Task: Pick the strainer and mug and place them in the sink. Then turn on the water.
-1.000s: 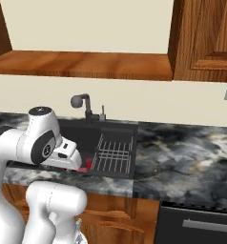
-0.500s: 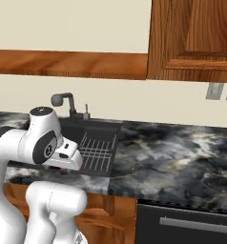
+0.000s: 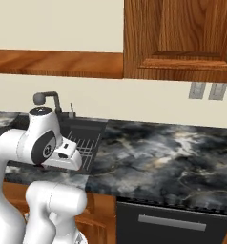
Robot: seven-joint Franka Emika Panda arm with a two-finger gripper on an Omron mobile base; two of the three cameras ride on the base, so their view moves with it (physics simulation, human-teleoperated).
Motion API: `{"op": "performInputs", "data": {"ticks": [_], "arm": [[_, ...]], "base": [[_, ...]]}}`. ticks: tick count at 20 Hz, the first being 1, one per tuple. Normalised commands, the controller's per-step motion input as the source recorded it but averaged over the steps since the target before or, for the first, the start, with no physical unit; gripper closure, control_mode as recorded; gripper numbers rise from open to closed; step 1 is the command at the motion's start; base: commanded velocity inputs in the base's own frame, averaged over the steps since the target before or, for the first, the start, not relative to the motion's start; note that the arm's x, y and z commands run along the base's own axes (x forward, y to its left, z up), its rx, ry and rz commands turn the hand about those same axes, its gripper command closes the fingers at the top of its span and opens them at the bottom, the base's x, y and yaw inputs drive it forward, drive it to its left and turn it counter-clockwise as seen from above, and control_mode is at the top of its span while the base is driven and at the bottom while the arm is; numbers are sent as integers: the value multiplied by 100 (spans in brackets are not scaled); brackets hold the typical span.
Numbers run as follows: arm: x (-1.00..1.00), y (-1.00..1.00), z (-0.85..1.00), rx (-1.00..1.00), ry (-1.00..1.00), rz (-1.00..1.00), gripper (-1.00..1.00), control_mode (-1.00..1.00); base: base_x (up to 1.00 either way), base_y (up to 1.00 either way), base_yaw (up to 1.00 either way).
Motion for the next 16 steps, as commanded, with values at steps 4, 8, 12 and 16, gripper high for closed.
{"op": "performInputs", "data": {"ticks": [4, 8, 12, 16], "arm": [[0, 0, 0, 0, 0, 0, -100, 100], [0, 0, 0, 0, 0, 0, -100, 100], [0, 0, 0, 0, 0, 0, -100, 100], [0, 0, 0, 0, 0, 0, -100, 100]], "base": [[0, -51, 0], [1, -21, 0], [6, -11, -1], [9, -1, 0]]}}
